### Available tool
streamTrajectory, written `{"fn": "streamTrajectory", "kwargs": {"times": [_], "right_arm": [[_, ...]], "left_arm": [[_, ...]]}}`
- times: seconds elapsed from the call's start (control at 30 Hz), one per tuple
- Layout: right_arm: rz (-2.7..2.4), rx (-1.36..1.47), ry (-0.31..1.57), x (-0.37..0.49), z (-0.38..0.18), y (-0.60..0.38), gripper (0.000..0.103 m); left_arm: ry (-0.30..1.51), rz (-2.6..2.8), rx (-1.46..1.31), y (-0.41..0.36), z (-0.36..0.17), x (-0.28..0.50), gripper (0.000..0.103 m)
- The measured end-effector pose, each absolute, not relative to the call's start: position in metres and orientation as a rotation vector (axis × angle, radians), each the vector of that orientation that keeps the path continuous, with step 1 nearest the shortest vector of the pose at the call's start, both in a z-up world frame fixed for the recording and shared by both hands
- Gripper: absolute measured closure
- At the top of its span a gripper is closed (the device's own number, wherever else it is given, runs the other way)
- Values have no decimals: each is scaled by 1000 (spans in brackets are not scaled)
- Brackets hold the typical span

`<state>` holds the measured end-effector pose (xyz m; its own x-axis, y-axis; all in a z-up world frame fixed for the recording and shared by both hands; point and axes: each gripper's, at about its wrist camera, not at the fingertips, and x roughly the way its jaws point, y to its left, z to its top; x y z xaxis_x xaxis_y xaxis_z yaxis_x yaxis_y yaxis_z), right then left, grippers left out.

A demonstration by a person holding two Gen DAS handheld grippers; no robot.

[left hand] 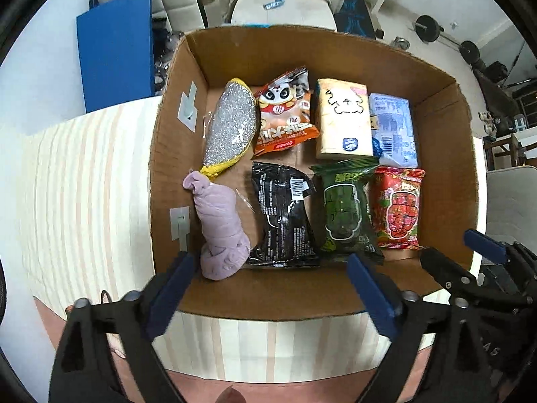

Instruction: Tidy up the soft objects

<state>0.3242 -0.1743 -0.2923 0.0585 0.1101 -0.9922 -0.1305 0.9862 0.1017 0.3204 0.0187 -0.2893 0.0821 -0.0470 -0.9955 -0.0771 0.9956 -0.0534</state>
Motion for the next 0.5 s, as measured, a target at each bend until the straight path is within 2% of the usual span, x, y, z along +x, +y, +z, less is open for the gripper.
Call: {"fn": "streamTrajectory", "kwargs": {"times": [0.07, 0.17, 0.3, 0.5], "right_arm": [[167, -1, 1490, 324, -290, -180, 18], [143, 19, 1470, 321, -287, -187, 14], [126, 22, 1439, 314, -280, -192, 0], [95, 0, 1409, 308, -272, -194, 0]], "left_arm": [[1468, 27, -94, 20, -287, 316, 7], [1423, 52, -68, 17, -282, 312, 4], [1394, 64, -72, 18, -276, 306, 0], [1346, 82, -61, 15, -263, 298, 0]]}}
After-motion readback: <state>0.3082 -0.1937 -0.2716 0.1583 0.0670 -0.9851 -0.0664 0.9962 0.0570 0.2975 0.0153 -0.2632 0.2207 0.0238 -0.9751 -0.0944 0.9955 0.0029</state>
